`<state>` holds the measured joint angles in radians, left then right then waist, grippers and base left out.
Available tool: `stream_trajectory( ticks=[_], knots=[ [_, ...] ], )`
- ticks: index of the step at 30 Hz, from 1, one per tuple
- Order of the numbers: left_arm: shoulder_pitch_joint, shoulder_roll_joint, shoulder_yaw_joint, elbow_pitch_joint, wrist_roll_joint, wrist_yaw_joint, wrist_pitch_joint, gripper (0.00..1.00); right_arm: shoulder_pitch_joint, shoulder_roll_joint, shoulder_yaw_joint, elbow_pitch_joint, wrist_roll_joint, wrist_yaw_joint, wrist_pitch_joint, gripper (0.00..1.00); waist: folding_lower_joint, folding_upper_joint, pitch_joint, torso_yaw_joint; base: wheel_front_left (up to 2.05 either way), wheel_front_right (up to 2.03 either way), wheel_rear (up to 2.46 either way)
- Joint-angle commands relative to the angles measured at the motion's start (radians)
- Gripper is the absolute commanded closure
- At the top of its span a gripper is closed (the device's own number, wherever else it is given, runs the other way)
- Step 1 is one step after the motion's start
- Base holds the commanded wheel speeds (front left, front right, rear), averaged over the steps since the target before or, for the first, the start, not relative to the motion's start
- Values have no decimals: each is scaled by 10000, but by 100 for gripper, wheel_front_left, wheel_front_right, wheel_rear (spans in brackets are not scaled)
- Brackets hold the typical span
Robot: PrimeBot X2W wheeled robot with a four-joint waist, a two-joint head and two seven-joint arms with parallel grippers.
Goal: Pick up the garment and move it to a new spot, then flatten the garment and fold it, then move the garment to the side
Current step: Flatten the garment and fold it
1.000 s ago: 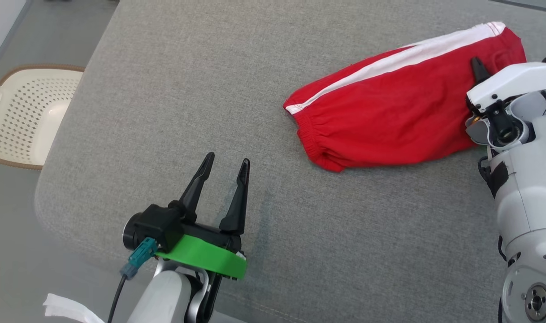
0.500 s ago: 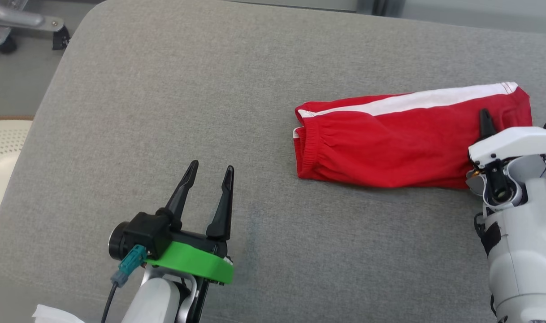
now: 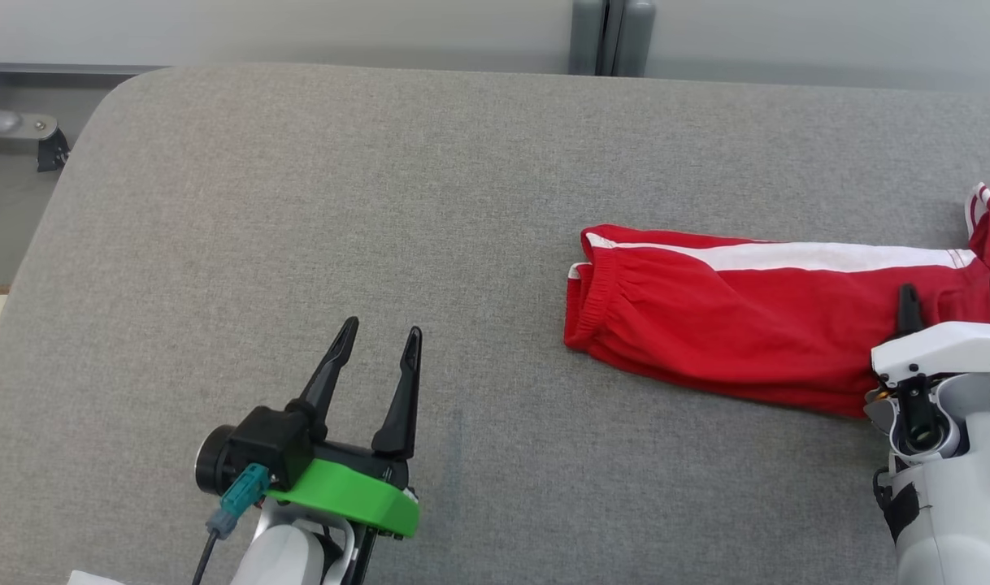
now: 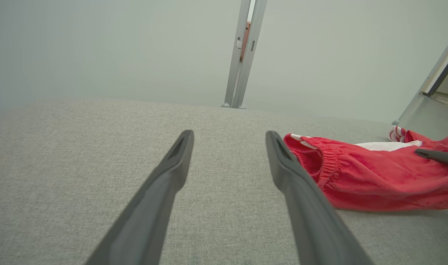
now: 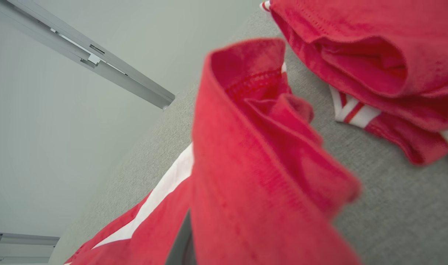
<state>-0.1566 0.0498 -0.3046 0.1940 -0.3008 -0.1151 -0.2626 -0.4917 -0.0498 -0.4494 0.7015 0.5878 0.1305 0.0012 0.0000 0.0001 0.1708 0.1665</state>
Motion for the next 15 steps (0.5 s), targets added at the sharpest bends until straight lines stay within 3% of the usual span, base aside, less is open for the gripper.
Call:
stream_trajectory(
  ticks=[1, 7, 15],
  knots=[
    [68, 20, 40, 20, 66, -51, -23, 0, 112, -20, 102, 55, -167, 3, -155, 100, 0, -1, -23, -8, 0, 0, 0],
    [145, 20, -2, 95, 159, -82, -23, 0, -197, -19, 512, 282, -451, 3, -577, 100, 0, -1, -115, 83, 0, 0, 0],
    [256, 20, -65, 313, 169, -110, -23, 0, -101, -18, 2292, -420, -165, 4, -999, 100, 0, -1, -376, 313, 0, 0, 0]
  ],
)
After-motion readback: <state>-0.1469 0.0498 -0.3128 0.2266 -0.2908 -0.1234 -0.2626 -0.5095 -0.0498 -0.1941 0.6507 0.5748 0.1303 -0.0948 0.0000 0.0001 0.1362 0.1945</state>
